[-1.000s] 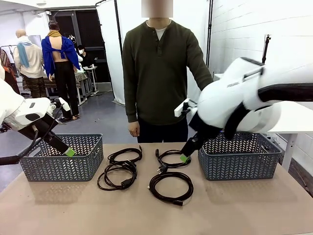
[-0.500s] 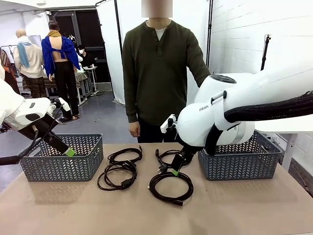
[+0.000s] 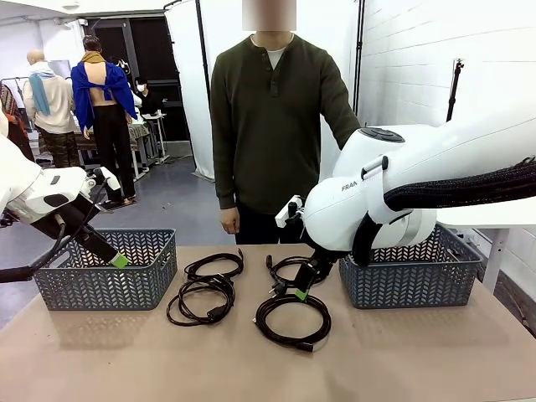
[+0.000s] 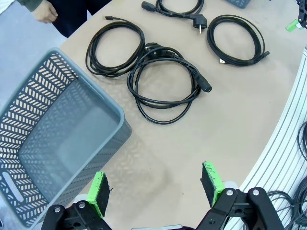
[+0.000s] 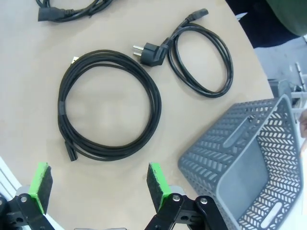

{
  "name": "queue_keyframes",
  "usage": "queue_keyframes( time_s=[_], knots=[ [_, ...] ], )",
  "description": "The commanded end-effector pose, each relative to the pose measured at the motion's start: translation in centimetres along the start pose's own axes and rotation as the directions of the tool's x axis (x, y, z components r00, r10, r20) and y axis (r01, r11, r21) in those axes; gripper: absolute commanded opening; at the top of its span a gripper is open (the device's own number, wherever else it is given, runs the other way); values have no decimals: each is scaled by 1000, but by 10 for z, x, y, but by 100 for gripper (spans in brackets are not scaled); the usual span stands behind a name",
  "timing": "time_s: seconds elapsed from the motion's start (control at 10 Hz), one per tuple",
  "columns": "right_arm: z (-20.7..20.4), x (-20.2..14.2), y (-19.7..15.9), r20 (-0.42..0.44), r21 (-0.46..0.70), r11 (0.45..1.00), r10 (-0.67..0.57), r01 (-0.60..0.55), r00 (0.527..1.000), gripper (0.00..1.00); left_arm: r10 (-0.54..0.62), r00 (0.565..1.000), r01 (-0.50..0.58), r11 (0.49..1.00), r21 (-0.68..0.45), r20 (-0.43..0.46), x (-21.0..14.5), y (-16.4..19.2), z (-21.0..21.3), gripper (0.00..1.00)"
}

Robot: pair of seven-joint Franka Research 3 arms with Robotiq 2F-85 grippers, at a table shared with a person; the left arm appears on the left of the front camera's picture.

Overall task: Organize the cables according to human instructions.
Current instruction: Pick up a bundle of cables and place it in the basket indicated by the human.

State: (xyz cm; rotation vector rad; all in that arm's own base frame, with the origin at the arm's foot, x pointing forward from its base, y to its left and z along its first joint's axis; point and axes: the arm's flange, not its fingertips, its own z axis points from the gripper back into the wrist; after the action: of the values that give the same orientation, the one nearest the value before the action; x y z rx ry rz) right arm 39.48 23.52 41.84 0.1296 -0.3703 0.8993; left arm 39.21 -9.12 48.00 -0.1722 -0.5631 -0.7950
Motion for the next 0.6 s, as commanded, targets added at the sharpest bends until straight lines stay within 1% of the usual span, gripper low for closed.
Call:
queue_keyframes(
  time_s=[0.0, 0.1, 0.3, 0.5],
  knots=[
    [0, 0, 2, 5, 10, 1000, -1, 1, 1000, 100, 11, 1000, -11, 1000, -8, 5, -1, 1, 0, 100],
    [0, 0, 0, 0, 0, 1000, 0, 0, 1000, 100, 11, 1000, -11, 1000, -8, 5, -1, 1, 0, 100],
    [-13, 11, 6, -16, 17, 1000, 16, -16, 1000, 100, 11, 1000, -11, 1000, -8, 5, -1, 1, 0, 100],
    [-25, 18, 13, -38, 17, 998, 53, -53, 998, 100, 11, 1000, -11, 1000, -8, 5, -1, 1, 0, 100]
  ],
)
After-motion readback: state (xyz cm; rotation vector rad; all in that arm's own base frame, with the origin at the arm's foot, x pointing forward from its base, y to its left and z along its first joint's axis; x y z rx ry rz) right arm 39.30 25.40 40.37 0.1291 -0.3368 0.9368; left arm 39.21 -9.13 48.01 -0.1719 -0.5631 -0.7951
